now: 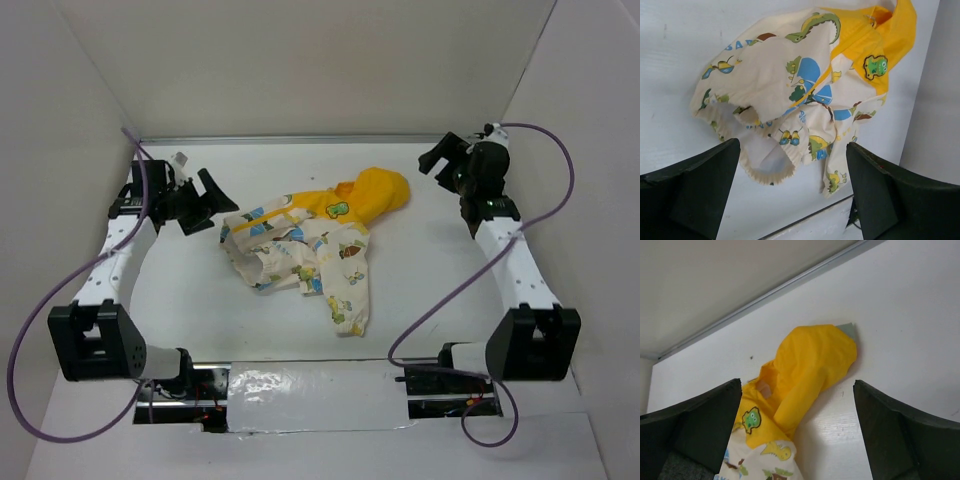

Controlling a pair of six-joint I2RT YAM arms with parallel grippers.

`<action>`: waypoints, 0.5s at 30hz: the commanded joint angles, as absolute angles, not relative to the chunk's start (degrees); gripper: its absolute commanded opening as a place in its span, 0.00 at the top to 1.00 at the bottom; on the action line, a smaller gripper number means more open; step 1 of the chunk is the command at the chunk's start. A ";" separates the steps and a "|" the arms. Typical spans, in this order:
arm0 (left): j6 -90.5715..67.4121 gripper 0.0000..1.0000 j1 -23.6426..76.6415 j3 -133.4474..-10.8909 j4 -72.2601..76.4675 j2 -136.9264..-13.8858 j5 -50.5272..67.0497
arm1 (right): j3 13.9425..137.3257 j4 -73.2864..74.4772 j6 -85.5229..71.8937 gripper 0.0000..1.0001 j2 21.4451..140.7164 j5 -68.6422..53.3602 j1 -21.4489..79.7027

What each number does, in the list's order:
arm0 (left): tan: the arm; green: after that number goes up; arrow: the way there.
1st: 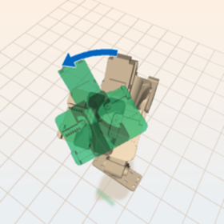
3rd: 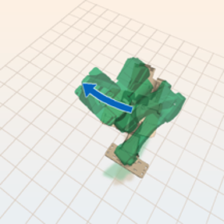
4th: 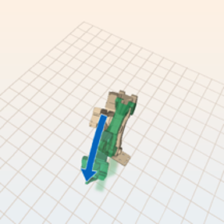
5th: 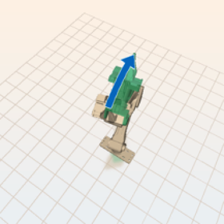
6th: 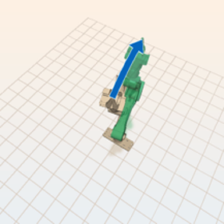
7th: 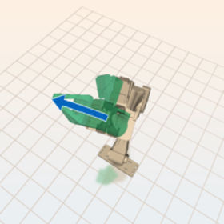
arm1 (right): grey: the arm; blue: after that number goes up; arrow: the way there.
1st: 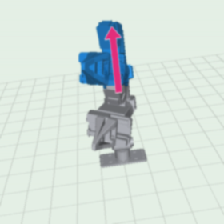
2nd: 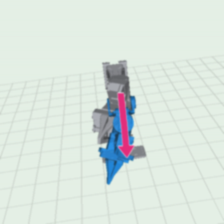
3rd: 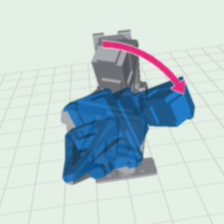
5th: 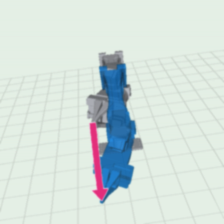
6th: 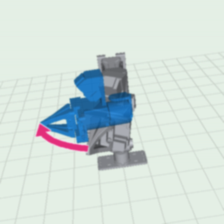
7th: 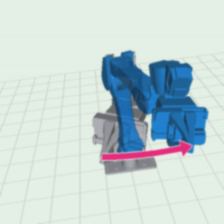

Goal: Zip up the jacket

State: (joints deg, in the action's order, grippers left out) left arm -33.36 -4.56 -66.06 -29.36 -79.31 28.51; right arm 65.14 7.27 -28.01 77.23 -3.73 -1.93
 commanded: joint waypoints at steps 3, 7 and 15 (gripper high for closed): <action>-39.46 0.01 -5.19 -71.72 -38.13 -68.93 20.14 | 59.70 9.84 -30.76 0.00 64.18 -1.94 -2.29; -40.34 0.01 -5.10 -70.85 -38.59 -63.73 21.18 | 54.23 11.94 -32.95 0.00 51.43 1.39 -2.02; -38.67 0.01 -5.01 -64.79 -37.10 -56.17 28.55 | 50.02 22.76 -33.22 0.00 38.86 7.03 -1.93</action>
